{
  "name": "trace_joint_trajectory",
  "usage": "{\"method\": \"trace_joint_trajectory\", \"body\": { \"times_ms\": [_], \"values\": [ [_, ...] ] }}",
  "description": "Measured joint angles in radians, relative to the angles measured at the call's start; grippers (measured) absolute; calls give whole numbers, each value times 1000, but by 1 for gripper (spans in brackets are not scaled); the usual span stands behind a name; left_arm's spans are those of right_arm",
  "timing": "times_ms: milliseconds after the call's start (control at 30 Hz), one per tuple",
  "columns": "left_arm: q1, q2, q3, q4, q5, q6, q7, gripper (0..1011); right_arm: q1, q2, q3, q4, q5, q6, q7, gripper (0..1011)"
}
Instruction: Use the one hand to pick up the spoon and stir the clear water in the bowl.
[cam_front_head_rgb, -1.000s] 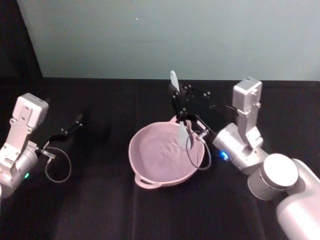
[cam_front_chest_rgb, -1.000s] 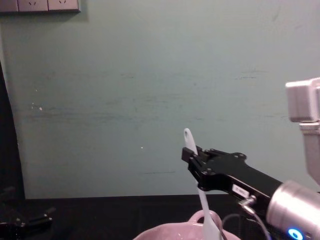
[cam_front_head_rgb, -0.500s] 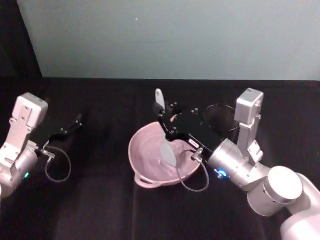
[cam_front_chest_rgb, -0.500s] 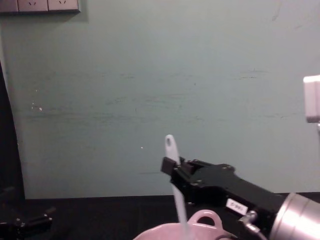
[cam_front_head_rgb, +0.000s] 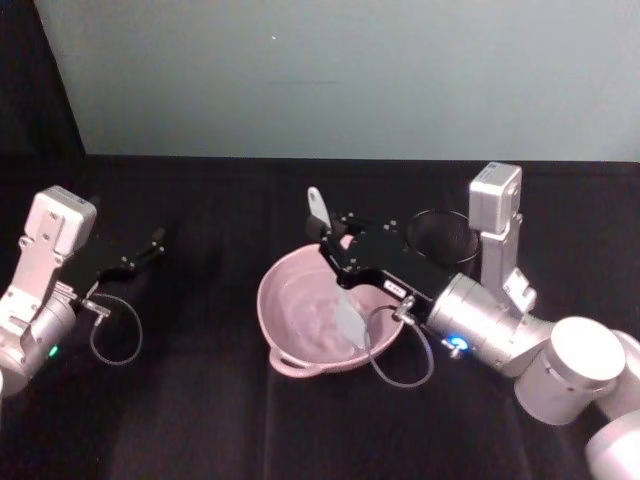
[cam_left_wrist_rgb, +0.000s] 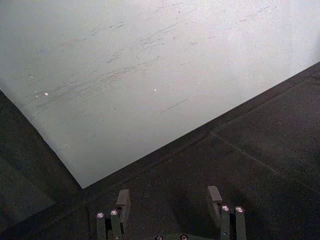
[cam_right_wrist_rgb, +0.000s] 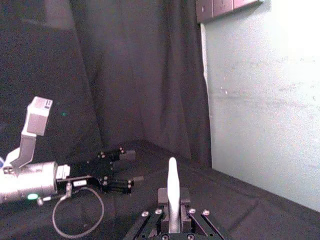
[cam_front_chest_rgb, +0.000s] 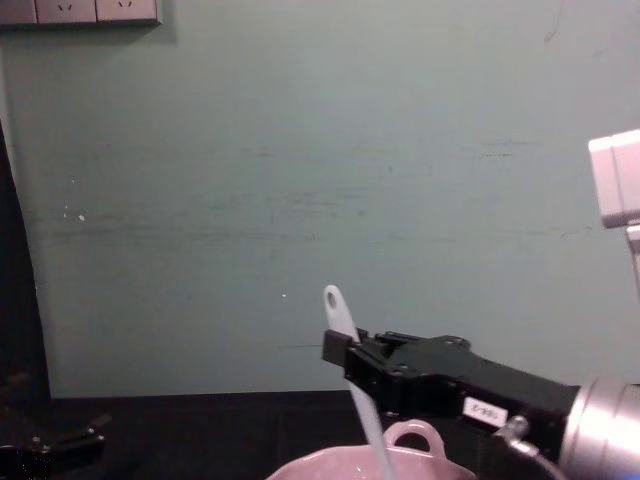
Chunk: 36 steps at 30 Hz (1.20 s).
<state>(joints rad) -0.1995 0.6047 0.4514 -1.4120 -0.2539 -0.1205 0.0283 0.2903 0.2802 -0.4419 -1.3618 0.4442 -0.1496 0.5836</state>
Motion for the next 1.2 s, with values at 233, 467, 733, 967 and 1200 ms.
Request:
{"method": "trace_joint_trajectory", "body": {
  "times_ms": [233, 467, 733, 967, 1200],
  "values": [
    [0, 0, 0, 0, 0, 0, 0, 1011, 6, 72, 6, -72, 27, 99, -2, 136],
    [0, 0, 0, 0, 0, 0, 0, 1011, 14, 139, 16, -138, 46, 167, -13, 136],
    [0, 0, 0, 0, 0, 0, 0, 1011, 19, 213, 10, -202, 54, 226, -16, 136],
    [0, 0, 0, 0, 0, 0, 0, 1011, 19, 266, -4, -248, 56, 261, -16, 136],
    [0, 0, 0, 0, 0, 0, 0, 1011, 7, 275, 5, -269, 79, 218, -21, 136]
  ]
}}
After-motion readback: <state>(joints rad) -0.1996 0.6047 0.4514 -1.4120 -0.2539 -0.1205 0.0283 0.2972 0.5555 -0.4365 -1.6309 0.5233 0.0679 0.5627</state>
